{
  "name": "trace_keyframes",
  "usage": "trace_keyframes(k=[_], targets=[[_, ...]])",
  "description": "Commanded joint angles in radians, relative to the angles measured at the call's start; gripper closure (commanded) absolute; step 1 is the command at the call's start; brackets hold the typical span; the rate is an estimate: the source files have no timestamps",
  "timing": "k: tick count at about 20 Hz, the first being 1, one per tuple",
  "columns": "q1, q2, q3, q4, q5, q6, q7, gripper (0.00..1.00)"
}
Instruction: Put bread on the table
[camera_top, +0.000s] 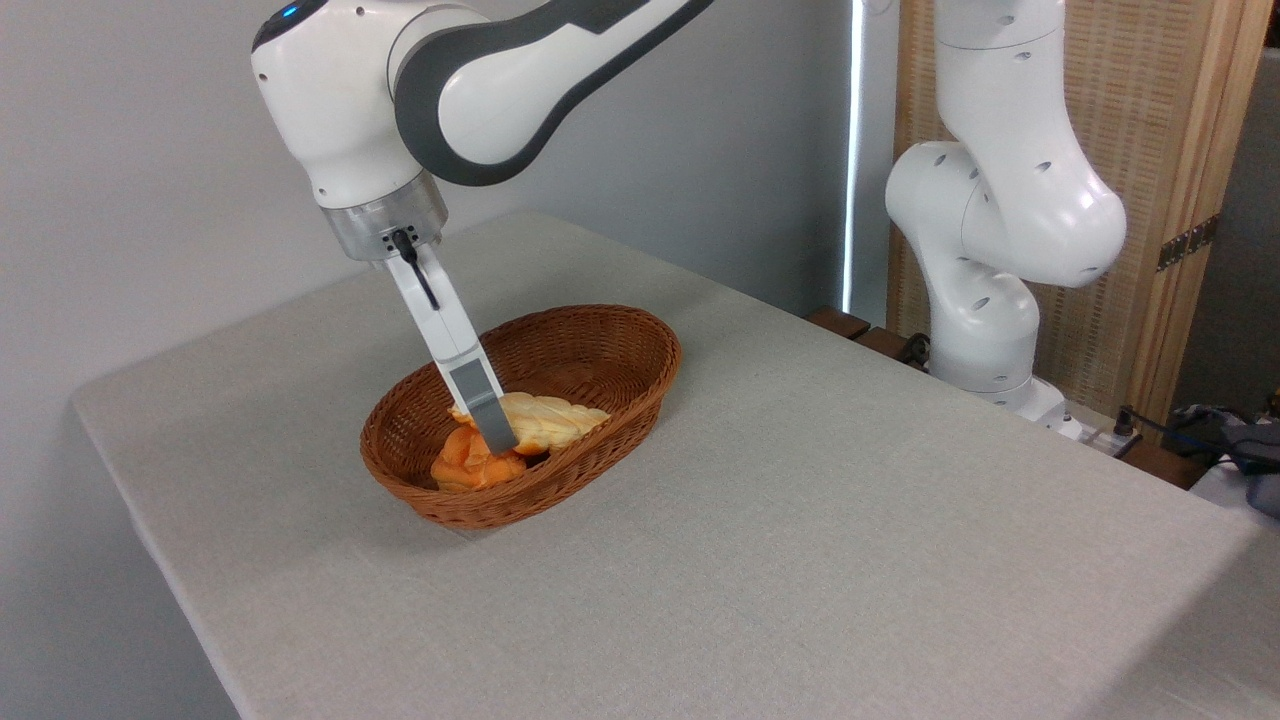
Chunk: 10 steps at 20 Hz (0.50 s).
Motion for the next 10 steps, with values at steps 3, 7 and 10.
trace_keyframes(k=[3,7,10], targets=[[-0.005,-0.003,0.001,0.005,0.019,-0.044,-0.019,0.62],[-0.005,-0.003,0.001,0.006,0.019,-0.044,-0.014,0.63],[-0.005,-0.003,0.003,0.006,0.019,-0.044,-0.014,0.64]])
